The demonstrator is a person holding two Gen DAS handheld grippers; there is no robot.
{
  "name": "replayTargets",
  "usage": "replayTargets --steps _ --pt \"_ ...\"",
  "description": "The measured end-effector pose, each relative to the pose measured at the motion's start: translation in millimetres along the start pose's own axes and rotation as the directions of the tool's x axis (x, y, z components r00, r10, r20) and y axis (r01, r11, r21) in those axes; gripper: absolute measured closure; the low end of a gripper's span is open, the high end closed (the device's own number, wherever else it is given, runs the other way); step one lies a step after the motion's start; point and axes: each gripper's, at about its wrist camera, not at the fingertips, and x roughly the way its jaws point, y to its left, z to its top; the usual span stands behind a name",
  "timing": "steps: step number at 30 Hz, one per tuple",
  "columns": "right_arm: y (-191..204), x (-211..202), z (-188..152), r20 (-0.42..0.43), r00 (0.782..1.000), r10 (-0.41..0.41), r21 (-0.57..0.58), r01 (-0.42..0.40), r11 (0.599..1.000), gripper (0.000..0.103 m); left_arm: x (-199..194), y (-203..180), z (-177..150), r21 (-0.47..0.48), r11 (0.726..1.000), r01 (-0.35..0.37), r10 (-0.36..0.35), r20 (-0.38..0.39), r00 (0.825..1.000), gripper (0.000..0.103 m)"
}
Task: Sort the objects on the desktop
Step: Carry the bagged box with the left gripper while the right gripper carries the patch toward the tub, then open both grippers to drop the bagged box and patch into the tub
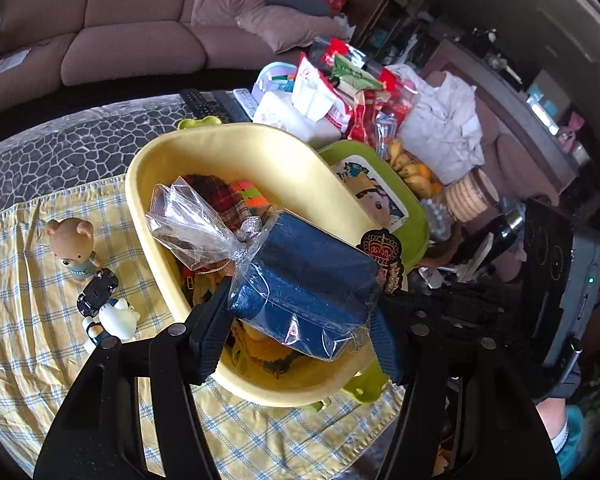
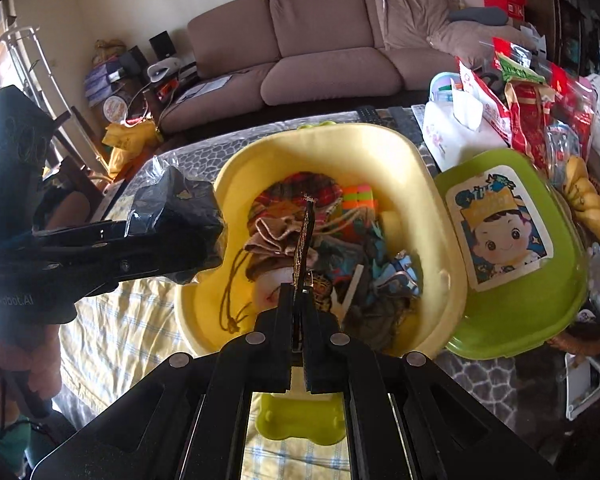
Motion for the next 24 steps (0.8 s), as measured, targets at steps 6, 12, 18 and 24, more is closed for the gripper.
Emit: replayTargets --steps 6,12,18,24 --pt "-23.0 13.6 -5.5 -0.047 0.999 -0.005 0.006 0.006 1.0 0.098 35.3 -20.3 10.5 0.046 0.998 -0.032 0.034 -0.046 0.998 0.044" --pt "-40.0 6.7 -9.8 -0.017 0.999 -0.039 0.027 0.04 0.999 0.097 64.7 -28.3 14.1 0.082 0.993 -0.081 0.089 -0.095 0.991 0.044" --pt "-54.7 -12.9 -13.9 0.018 0.999 -0.049 0.042 0.048 0.998 0.097 91.1 -41.3 15.9 0.134 0.985 -0.11 0.128 -0.131 0.983 0.044" --pt "-58.9 -21.9 -15.8 0.038 0.999 -0.037 0.048 0.036 0.998 0.097 113.5 -51.7 11.3 0.191 0.973 -0.131 0.165 -0.176 0.971 0.043"
